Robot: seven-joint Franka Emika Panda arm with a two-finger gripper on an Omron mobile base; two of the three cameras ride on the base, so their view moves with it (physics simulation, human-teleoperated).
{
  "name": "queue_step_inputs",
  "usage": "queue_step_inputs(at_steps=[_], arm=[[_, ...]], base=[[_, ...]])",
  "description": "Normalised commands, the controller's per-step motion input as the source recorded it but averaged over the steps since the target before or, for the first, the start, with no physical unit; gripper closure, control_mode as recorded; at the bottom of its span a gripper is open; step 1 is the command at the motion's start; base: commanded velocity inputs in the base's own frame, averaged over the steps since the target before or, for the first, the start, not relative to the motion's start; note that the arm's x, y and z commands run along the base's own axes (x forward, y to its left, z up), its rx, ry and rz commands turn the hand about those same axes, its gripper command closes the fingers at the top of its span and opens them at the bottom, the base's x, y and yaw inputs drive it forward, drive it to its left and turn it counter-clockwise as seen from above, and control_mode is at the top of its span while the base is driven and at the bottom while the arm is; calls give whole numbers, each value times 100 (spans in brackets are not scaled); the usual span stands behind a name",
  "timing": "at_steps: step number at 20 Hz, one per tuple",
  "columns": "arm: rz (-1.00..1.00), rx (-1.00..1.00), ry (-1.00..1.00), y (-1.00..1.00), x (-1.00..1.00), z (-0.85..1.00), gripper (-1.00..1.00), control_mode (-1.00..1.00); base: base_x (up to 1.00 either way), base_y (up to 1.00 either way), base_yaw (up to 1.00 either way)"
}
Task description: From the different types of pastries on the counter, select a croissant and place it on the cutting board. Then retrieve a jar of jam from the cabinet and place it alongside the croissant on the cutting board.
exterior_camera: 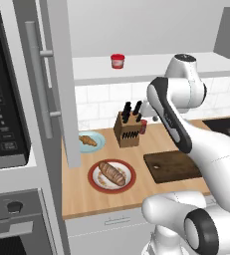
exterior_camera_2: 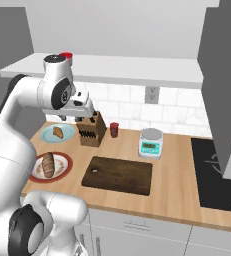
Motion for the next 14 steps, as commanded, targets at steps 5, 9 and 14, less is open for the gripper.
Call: queue_step_inputs(at_steps=[5, 9, 14], arm=[[2, 0, 0, 7, -1, -2, -100, -100], [40, -11, -1, 72, -2, -28, -100, -100], [40, -2, -23, 61, 6, -19, -100, -100]], base=[[0, 0, 0], [0, 0, 0], [0, 0, 0]])
